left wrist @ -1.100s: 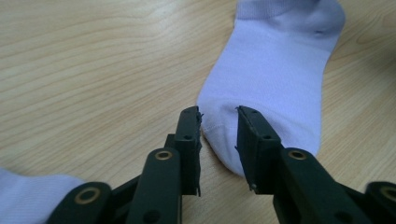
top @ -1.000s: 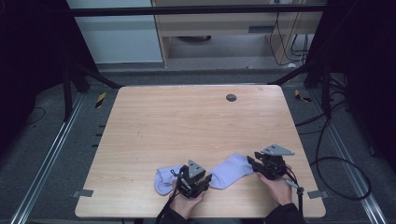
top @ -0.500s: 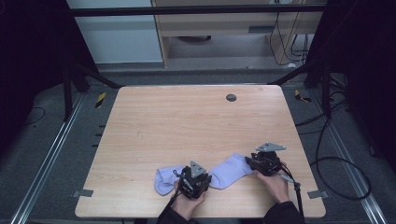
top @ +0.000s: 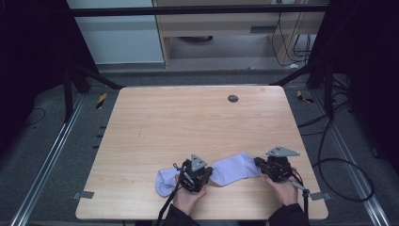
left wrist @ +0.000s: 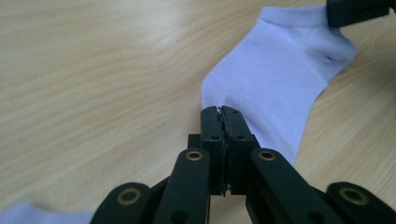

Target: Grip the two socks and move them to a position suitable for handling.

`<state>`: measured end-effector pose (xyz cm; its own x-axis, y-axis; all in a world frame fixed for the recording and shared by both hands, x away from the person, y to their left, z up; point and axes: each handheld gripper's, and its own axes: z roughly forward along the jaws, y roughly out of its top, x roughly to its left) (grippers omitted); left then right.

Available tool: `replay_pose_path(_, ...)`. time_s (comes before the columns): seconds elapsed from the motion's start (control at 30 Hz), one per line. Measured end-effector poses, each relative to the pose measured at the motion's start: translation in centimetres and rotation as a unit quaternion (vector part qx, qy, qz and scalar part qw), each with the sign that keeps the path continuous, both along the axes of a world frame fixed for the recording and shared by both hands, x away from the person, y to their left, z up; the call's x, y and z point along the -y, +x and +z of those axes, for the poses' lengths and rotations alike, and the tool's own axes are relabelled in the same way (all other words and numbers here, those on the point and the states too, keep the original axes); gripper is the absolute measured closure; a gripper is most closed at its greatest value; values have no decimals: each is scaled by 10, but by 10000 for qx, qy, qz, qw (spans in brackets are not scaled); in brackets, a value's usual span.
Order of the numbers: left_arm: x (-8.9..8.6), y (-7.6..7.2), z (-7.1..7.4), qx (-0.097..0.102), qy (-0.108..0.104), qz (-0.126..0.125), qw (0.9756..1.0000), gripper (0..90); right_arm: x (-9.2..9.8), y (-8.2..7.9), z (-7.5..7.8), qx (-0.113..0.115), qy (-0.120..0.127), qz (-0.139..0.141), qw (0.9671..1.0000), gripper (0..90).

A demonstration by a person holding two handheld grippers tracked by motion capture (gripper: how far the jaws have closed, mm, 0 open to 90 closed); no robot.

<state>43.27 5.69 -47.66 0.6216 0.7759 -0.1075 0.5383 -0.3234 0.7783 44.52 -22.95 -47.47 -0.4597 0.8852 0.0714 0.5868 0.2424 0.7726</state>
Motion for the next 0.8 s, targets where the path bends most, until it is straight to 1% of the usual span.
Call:
replay_pose_path(0.07,5,5,3,29,30,-51,10000,876,4,-6,1,20,-29,-70,10000,864)
replay_pose_path(0.1,8,8,4,47,81,-59,9999,875,6,-9,1,41,-54,-87,9999,863)
replay_pose_path(0.17,13,12,3,51,115,-101,9999,874,8,-13,0,35,-115,-156,9998,859)
replay_pose_path(0.2,15,14,2,52,179,-111,9998,874,10,-14,-1,51,-149,-165,9997,856)
replay_pose_path(0.23,17,16,0,50,225,-112,9997,874,11,-15,-2,13,-175,-208,9996,855)
replay_pose_path(0.27,19,18,-2,44,250,-97,9996,873,12,-16,-3,-73,-190,-234,9995,854)
replay_pose_path(0.3,21,20,-4,42,251,-92,9996,872,13,-16,-5,-79,-246,-240,9994,852)
replay_pose_path(0.4,24,24,-11,-55,325,-112,9994,866,13,-14,-9,-198,-394,-367,9984,848)
replay_pose_path(0.5,25,24,-12,-58,431,-87,9990,841,12,-14,-11,-286,-458,-346,9979,816)
replay_pose_path(0.53,23,24,-11,-48,413,-79,9991,819,11,-14,-11,-259,-508,-348,9978,797)
replay_pose_path(0.57,21,23,-9,-19,377,-55,9993,758,12,-14,-9,-171,-510,-357,9979,765)
replay_pose_path(0.6,19,22,-6,28,372,-53,9993,758,12,-14,-9,-171,-510,-357,9979,765)
replay_pose_path(0.63,16,21,-3,72,331,-38,9994,732,12,-15,-8,-134,-466,-350,9982,750)
replay_pose_path(0.73,5,18,10,183,202,12,9996,642,11,-17,0,129,-378,-331,9987,675)
replay_pose_path(0.8,-4,17,18,251,123,46,9996,578,10,-19,5,267,-233,-274,9990,623)
